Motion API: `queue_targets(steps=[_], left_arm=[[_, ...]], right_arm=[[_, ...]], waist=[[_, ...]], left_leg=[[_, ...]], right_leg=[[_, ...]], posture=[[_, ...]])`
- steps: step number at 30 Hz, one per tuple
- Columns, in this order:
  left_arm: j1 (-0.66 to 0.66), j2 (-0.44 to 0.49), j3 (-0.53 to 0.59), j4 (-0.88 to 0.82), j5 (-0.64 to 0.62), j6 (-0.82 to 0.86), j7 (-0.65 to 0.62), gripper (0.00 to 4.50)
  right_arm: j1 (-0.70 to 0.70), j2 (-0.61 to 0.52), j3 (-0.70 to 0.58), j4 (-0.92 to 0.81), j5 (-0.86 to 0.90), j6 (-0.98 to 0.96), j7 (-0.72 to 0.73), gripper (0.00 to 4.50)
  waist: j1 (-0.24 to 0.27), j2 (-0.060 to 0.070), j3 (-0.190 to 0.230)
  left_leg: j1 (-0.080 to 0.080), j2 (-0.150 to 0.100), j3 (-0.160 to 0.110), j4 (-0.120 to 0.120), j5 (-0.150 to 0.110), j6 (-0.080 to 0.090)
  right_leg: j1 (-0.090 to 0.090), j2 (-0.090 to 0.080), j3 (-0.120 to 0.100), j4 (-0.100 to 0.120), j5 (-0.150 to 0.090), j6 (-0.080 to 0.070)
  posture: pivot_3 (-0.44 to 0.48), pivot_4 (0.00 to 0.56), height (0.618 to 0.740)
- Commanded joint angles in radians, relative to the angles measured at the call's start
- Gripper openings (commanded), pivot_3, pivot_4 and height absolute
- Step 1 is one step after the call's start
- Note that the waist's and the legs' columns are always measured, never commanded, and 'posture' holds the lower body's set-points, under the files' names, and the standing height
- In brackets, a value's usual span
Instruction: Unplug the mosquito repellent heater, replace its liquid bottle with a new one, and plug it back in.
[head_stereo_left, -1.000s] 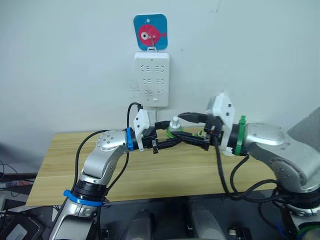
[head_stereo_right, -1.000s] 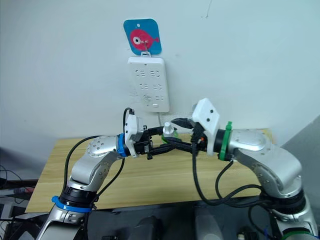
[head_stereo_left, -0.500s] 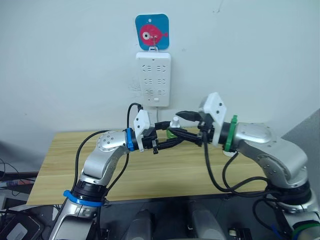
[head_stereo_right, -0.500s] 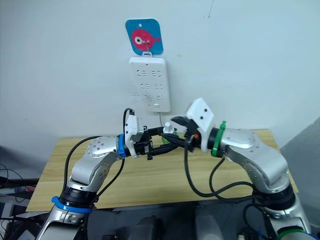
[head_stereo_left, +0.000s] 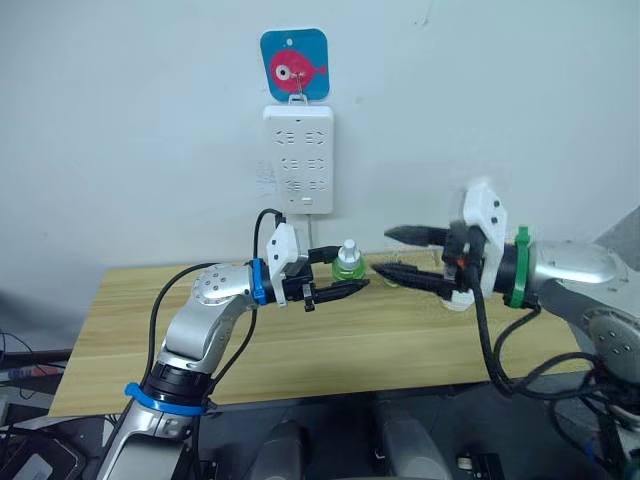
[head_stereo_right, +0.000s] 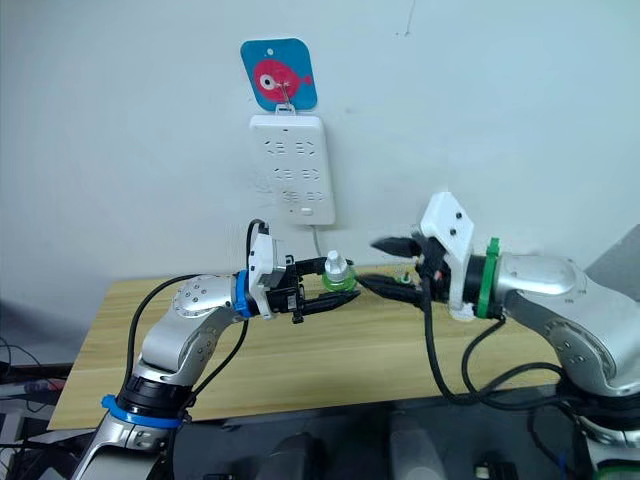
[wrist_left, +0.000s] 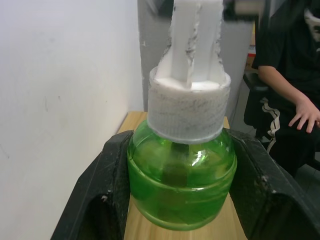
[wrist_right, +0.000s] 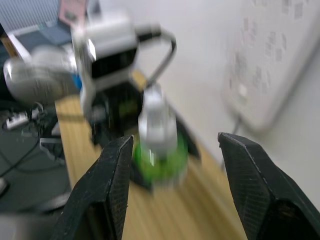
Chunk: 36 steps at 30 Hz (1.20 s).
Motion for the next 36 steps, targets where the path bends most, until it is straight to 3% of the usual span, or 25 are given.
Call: queue_targets(steps=[1,10,16,18,30,36], left_arm=[[-0.013,-0.001,0.002,-0.016,0.002,-0.020,-0.008,2.29],[-0.010,-0.008,-0.006,-0.022,0.005,-0.021,-0.005,2.29],[-0.005,-0.003,-0.004,-0.024,0.006,-0.021,-0.007,2.29],[-0.004,-0.003,-0.005,-0.023,0.008,-0.021,-0.008,2.29],[0.038,0.035,0.002,0.013,0.043,-0.018,-0.008,2.29],[0.141,0.089,0.051,0.045,0.068,-0.018,0.036,2.29]], right_arm=[[-0.026,0.021,0.039,0.015,-0.008,0.001,-0.020,2.79],[-0.050,0.067,0.129,0.069,-0.057,-0.039,-0.003,2.79],[-0.030,0.071,0.121,0.055,-0.047,-0.044,0.016,0.78],[-0.027,0.070,0.118,0.047,-0.042,-0.046,0.019,0.31],[-0.115,0.076,-0.064,0.032,0.113,-0.010,-0.059,0.31],[0.096,0.042,-0.013,0.010,-0.056,-0.115,-0.118,0.31]], waist=[[0.003,0.000,-0.001],[0.004,0.000,-0.002],[0.003,0.000,-0.002],[0.004,0.000,-0.003],[0.003,0.000,-0.003],[0.005,0.000,-0.003]], left_leg=[[0.000,0.000,0.000,0.000,0.000,0.000],[-0.001,0.000,-0.001,0.000,0.000,0.000],[-0.001,-0.001,0.000,0.000,0.000,0.000],[-0.001,-0.001,-0.001,0.000,0.000,0.000],[0.000,0.000,-0.001,0.000,0.000,0.000],[-0.001,0.000,-0.002,0.000,0.000,0.000]], right_leg=[[0.000,0.000,0.000,0.000,0.000,0.000],[0.000,-0.001,0.000,0.000,0.000,0.000],[0.000,-0.001,0.001,0.000,0.000,0.000],[0.000,-0.001,0.000,0.000,0.000,0.000],[0.000,-0.001,0.000,0.000,0.000,0.000],[0.000,-0.001,0.000,-0.001,0.000,0.000]], posture=[[-0.141,0.129,0.730],[-0.132,0.128,0.730],[-0.127,0.131,0.730],[-0.127,0.131,0.730],[-0.131,0.139,0.730],[-0.130,0.159,0.730]])
